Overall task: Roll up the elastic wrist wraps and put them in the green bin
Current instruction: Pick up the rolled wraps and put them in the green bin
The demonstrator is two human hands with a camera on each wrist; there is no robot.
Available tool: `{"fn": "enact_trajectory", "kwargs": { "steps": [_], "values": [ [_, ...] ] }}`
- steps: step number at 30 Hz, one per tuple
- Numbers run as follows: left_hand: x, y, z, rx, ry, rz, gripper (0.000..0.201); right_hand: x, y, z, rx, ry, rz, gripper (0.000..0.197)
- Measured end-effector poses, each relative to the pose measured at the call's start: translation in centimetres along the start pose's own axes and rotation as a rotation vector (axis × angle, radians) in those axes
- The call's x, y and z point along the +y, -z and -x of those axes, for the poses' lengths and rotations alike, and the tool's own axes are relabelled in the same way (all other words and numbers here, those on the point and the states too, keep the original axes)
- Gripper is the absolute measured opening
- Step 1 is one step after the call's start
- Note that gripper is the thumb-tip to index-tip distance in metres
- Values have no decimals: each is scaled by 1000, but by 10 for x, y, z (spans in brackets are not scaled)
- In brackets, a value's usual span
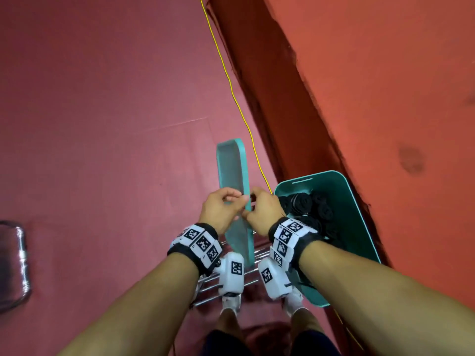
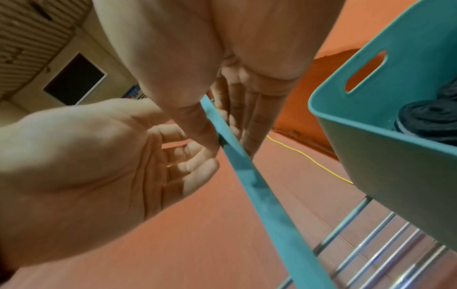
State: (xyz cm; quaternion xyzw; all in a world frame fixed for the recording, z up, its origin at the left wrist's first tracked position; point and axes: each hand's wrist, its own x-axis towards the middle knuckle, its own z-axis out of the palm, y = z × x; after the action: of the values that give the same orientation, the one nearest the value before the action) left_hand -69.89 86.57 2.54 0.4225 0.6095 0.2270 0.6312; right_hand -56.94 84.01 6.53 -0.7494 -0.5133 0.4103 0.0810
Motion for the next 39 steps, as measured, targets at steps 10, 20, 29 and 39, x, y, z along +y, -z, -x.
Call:
{"fn": "enact_trajectory", "kwargs": {
  "steps": [10,20,29,39],
  "values": [
    [22,0,-6,293,-49,-379,56,58,88,22,139,12,-485,44],
    [13,-87,29,228,108,-382,19,175,154,44,94,-82,-316,53],
    [-14,-167,64,292,235,-420,8,255,165,25,73,-226,19,55],
    [-25,-192,56,462,340,-416,23,275,165,18,15,-130,124,49]
  ]
}}
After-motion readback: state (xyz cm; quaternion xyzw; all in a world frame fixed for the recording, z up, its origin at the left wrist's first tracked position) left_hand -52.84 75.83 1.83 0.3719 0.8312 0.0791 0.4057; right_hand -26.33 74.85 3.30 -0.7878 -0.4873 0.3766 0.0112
